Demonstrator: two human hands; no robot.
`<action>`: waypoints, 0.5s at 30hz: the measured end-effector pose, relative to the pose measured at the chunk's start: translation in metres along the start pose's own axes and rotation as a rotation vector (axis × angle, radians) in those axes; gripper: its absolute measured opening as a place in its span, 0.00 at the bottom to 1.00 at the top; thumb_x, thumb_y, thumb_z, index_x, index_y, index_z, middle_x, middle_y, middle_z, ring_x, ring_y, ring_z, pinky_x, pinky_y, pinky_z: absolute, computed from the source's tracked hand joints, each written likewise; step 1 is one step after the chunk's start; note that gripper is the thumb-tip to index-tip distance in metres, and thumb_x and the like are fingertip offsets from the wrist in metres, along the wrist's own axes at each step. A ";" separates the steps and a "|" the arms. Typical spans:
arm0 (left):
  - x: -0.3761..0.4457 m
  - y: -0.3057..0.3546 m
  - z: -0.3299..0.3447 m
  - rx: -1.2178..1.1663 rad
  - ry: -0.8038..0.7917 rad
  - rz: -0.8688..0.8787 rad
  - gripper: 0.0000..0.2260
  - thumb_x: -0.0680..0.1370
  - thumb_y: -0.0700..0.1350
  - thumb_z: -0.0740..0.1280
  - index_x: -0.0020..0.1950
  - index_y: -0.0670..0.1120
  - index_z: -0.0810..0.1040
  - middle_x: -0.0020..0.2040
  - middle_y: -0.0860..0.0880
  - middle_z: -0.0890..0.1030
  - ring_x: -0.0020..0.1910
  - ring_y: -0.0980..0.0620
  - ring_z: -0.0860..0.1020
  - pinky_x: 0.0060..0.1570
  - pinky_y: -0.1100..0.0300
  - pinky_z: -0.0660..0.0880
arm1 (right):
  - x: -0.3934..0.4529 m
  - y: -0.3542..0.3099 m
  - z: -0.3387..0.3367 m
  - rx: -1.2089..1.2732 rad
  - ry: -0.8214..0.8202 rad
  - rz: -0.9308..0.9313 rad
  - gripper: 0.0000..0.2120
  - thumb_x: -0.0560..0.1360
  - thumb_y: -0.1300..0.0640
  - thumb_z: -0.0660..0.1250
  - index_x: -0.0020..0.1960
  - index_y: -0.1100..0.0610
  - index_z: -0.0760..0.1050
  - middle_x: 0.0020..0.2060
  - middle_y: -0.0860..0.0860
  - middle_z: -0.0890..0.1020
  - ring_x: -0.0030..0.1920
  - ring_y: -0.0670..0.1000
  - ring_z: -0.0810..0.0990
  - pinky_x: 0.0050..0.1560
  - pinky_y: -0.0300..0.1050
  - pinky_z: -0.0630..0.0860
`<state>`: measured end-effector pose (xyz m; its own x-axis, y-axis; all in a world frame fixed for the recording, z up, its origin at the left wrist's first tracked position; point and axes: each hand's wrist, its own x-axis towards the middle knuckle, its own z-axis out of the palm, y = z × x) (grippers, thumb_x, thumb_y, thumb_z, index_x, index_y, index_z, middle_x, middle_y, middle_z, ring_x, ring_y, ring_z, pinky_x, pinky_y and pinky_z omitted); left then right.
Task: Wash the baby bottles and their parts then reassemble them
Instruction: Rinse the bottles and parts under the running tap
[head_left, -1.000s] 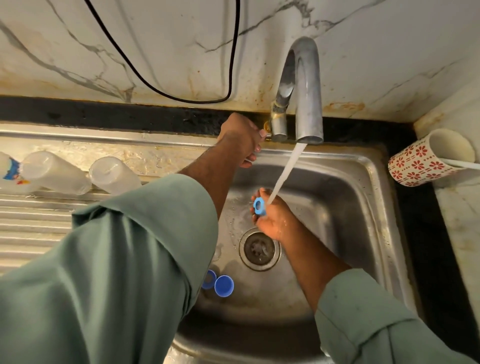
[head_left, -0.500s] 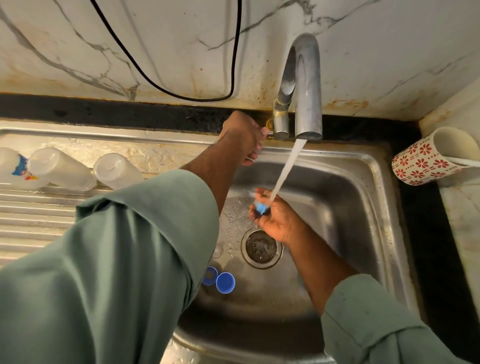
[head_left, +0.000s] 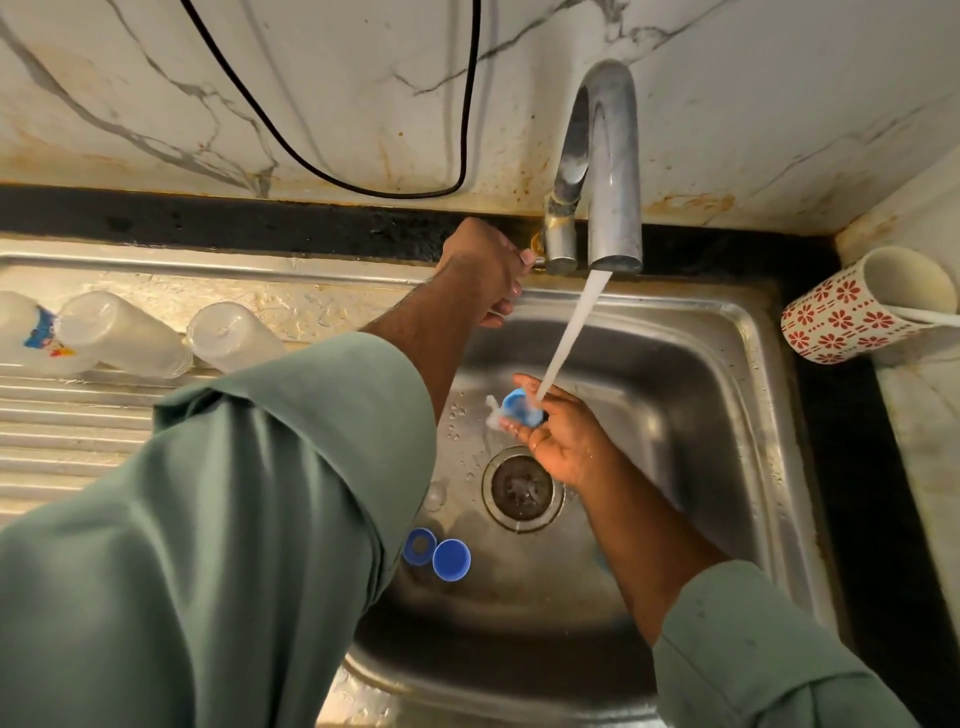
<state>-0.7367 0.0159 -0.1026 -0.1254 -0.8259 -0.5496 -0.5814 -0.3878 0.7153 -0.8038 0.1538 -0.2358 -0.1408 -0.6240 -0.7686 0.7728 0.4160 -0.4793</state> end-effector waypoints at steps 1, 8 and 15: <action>0.000 0.000 -0.001 -0.005 0.000 -0.001 0.05 0.78 0.47 0.70 0.48 0.45 0.80 0.43 0.43 0.84 0.41 0.47 0.85 0.40 0.53 0.83 | -0.001 0.001 0.001 0.013 0.005 -0.038 0.06 0.78 0.66 0.66 0.52 0.65 0.79 0.50 0.61 0.80 0.50 0.58 0.82 0.54 0.55 0.80; 0.000 0.001 -0.001 -0.012 0.003 -0.011 0.06 0.78 0.47 0.70 0.44 0.46 0.79 0.43 0.43 0.84 0.37 0.48 0.83 0.37 0.54 0.82 | -0.006 0.004 -0.004 -0.116 0.154 -0.069 0.08 0.70 0.66 0.74 0.46 0.63 0.76 0.50 0.60 0.81 0.51 0.59 0.82 0.36 0.53 0.83; 0.002 -0.001 -0.002 -0.016 -0.003 -0.001 0.08 0.79 0.46 0.70 0.41 0.46 0.77 0.44 0.43 0.84 0.37 0.48 0.82 0.36 0.53 0.82 | -0.001 0.005 0.003 -0.253 0.248 -0.097 0.07 0.76 0.54 0.71 0.48 0.58 0.79 0.44 0.57 0.81 0.35 0.53 0.80 0.24 0.41 0.76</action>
<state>-0.7350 0.0142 -0.1032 -0.1276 -0.8242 -0.5517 -0.5685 -0.3950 0.7216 -0.7978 0.1544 -0.2354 -0.3753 -0.5021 -0.7791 0.5756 0.5327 -0.6205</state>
